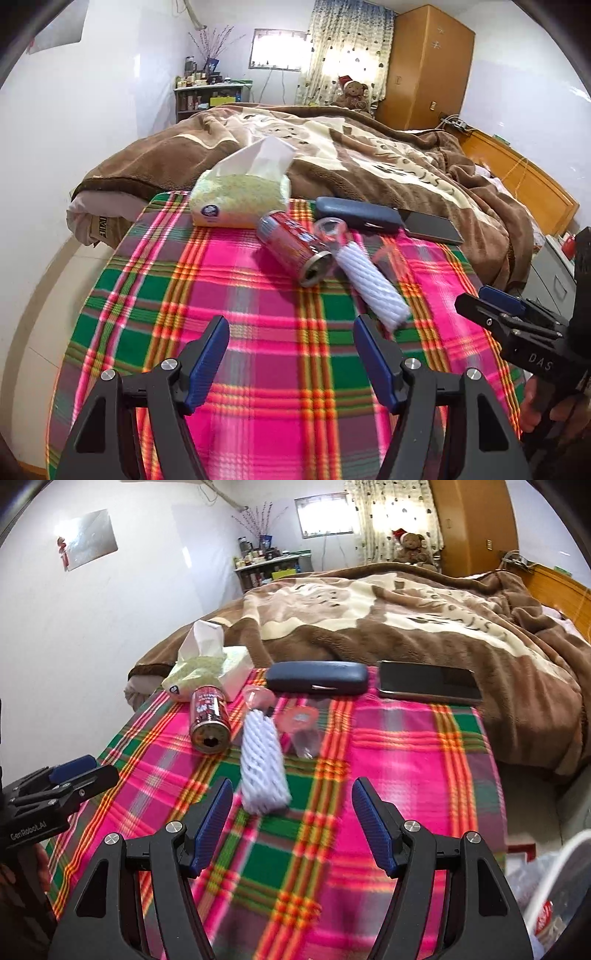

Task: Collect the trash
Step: 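Move both tools back over the plaid cloth toward the remaining items, then grasp the white foam net with the right tool while the left tool grasps the red can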

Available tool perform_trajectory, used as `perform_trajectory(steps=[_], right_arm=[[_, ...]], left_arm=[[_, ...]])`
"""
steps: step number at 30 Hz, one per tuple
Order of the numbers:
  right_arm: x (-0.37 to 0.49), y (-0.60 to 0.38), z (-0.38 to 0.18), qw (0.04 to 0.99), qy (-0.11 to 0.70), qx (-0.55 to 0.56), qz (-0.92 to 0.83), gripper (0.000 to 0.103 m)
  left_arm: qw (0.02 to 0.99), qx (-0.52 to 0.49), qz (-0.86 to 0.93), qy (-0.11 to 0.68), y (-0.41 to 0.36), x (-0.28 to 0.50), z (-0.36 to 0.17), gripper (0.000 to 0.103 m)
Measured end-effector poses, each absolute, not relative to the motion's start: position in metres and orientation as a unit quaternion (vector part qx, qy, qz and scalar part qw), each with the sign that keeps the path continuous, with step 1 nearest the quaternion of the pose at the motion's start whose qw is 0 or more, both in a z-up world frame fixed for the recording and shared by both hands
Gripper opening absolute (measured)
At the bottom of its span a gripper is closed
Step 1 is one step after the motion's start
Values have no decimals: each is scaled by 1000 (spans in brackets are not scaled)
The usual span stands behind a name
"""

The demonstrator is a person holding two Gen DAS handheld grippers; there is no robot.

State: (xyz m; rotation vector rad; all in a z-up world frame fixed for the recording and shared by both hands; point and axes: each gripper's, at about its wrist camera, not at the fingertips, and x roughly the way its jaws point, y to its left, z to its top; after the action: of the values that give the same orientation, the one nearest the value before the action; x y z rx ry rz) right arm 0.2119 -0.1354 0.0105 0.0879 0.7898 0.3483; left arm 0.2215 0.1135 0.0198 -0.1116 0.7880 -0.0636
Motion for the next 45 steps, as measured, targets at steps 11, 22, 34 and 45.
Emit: perform_trajectory(steps=[11, 22, 34, 45], right_arm=[[243, -101, -17, 890, 418, 27, 181, 69], [253, -88, -32, 883, 429, -7, 191, 62], [253, -87, -35, 879, 441, -23, 182, 38], [255, -89, -37, 878, 443, -7, 178, 38]], left_arm=[[909, -78, -44, 406, 135, 272, 14, 78], [896, -108, -34, 429, 130, 327, -2, 78], [879, -122, -15, 460, 123, 385, -25, 79], [870, -107, -14, 482, 112, 402, -50, 79]])
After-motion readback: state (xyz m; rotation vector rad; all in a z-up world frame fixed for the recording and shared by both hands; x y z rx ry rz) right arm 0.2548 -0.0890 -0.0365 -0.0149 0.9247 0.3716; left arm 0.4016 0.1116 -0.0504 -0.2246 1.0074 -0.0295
